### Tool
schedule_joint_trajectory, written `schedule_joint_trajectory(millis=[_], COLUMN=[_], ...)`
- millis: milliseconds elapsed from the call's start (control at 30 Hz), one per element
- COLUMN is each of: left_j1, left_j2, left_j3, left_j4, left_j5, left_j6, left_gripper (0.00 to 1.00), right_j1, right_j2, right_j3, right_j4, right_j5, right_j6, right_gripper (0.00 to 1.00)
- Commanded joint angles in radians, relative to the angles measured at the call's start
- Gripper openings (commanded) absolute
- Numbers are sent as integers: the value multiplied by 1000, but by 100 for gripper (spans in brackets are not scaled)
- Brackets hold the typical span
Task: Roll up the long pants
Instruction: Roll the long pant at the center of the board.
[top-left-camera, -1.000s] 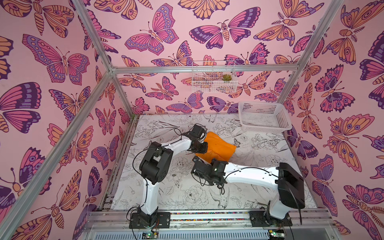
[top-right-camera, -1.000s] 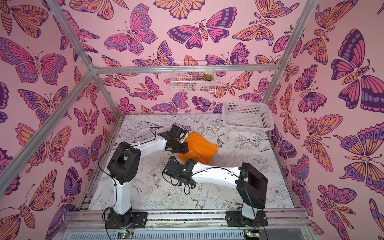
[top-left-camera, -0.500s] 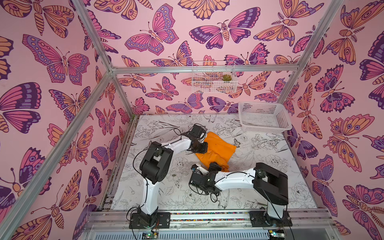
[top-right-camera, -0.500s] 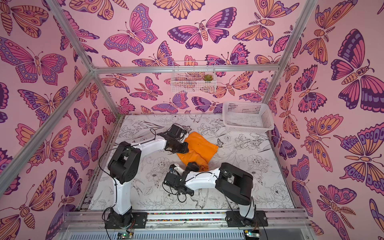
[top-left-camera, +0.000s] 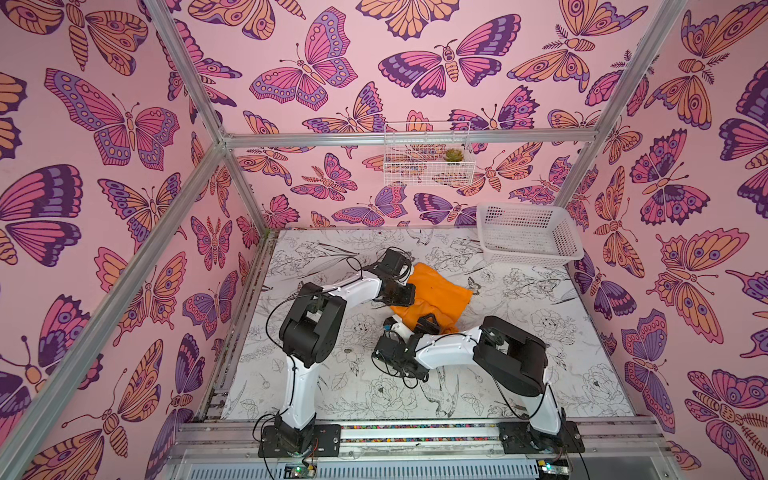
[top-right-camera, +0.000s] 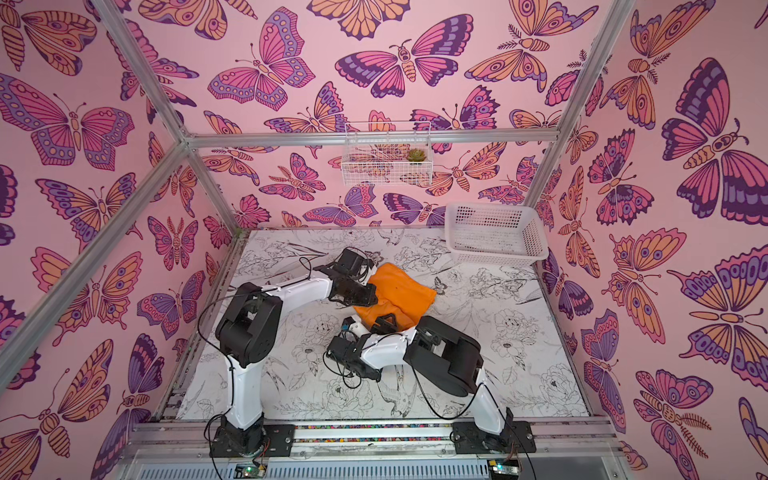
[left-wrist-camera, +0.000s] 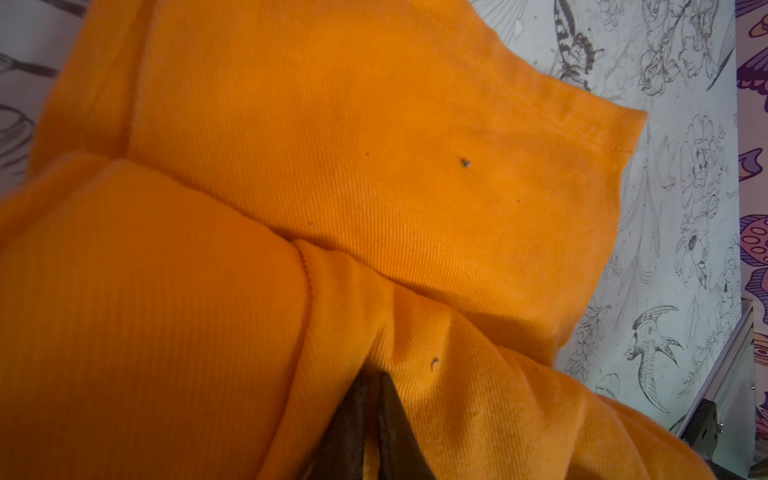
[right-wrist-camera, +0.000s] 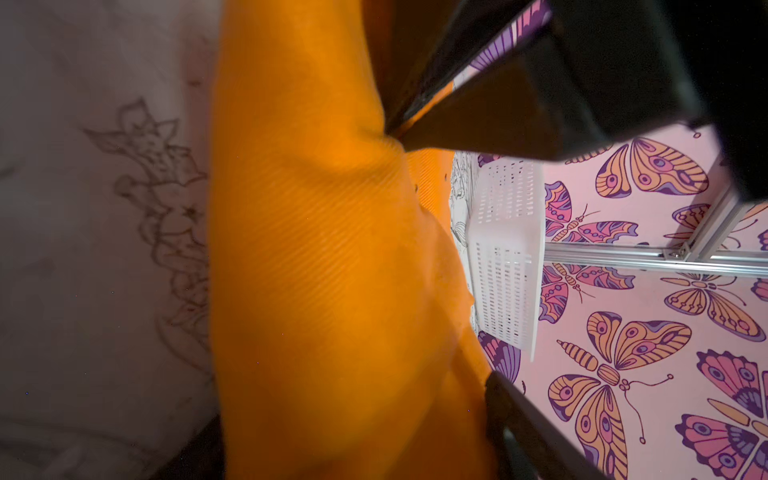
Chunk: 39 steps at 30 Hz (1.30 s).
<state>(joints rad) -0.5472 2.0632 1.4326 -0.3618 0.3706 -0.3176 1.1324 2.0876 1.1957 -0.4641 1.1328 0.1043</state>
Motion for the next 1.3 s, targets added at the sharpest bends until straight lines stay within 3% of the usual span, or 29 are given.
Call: schedule_joint_trajectory(millis=[0,133,233,500,667,967,1267], left_j1=[8,16,29,68,70,68,51], left_j2=[119,109,88,-66,-167,-337,-528], left_j3=[-81,-90,-107,-193,-234,-318,-320], left_j4=[-145,-146,-146,-152,-184,-236,-333], left_j5=[-86,-87,-89,-90,-109,-161,-242], left_j6=[23,23,22,7,-4,-37,-83], left_gripper=[12,11,11,11,12,12,13], right_j1=[-58,-80,-85,-91,-135,-236,-385], right_j2=[67,71,12,-262,-348,-323,-156], right_j3=[-33,-22,-71,-160,-121,-22,122], right_j4=[48,58,97,91,12,-92,-152], right_j5=[-96,-165,-234,-510,-772,-1231,-1628], right_j6=[-8,-46,-53,-41,-13,26,46], right_gripper=[70,29,18,12,12,12,12])
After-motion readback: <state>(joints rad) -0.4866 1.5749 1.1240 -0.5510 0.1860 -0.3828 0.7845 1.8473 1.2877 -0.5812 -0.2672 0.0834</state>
